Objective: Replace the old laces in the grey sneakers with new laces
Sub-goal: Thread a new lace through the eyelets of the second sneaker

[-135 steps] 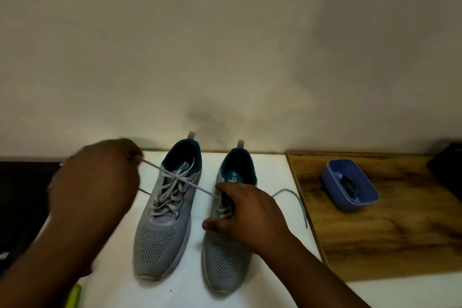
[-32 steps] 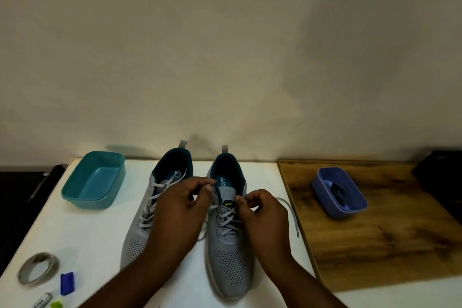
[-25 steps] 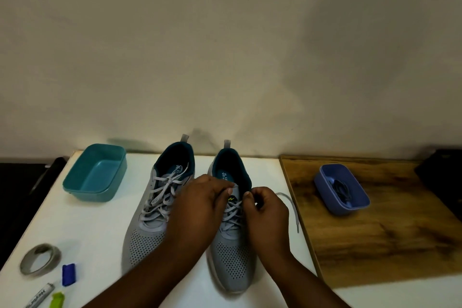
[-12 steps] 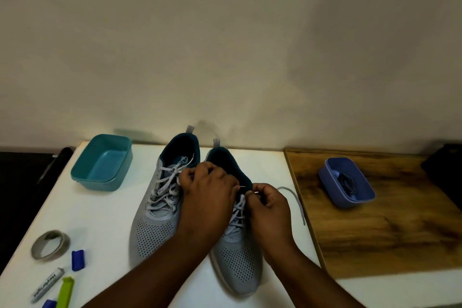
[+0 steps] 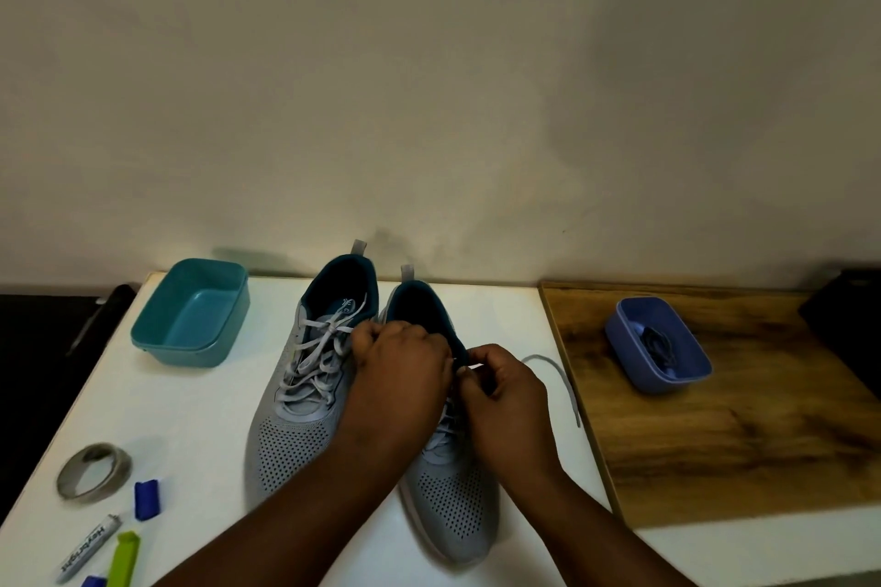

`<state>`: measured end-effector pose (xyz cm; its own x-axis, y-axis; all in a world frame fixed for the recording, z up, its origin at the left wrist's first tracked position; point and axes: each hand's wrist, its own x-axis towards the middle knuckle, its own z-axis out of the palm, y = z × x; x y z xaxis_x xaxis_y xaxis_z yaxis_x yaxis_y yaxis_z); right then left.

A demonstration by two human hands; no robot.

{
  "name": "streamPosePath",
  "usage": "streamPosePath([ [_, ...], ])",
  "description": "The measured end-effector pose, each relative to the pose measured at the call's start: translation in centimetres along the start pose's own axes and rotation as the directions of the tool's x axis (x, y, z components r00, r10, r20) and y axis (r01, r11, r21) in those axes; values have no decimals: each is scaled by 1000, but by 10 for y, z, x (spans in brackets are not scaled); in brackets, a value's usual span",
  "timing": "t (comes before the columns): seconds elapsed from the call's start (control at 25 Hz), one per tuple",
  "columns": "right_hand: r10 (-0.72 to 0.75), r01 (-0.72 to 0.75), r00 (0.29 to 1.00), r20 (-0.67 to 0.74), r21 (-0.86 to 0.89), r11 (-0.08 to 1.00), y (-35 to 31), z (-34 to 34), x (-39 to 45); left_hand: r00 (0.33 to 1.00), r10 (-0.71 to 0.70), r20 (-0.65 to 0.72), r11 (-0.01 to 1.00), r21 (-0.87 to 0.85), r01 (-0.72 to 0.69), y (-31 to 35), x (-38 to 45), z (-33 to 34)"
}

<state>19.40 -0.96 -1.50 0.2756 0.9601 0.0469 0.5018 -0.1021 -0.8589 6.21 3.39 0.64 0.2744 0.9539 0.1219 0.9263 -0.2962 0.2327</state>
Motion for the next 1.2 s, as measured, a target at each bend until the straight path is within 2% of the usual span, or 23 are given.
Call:
streamPosePath([
  [0.16,-93,98,994,53,-87,991,-2,-5,5,1000,24,-3,999,-43,-24,-6,2,0],
  [0.28,-92,104,987,133,-90,990,4,-9,14,999,33,9,996,-81,-32,-10,3,1],
  [0.52,-187,209,975,119,-204,956,4,-8,17,998,50,35,999,7,-50,-10,10,-4],
  [0.68,-198,227,971,135,-253,940,2,-7,18,999,54,3,994,-97,-53,-15,10,0],
  [0.76,-133,154,980,148,-141,978,5,-9,20,996,81,-42,985,-149,-86,-18,10,2],
  [0.84,-2,-7,983,182,49,999,7,-13,23,991,118,-69,976,-176,-128,-23,10,2],
  [0.92,76,-99,977,198,111,989,9,-14,23,987,141,-76,968,-199,-153,-26,8,2],
  [1.2,-44,39,982,181,34,999,5,-8,21,987,144,-70,954,-254,-157,-27,6,2],
])
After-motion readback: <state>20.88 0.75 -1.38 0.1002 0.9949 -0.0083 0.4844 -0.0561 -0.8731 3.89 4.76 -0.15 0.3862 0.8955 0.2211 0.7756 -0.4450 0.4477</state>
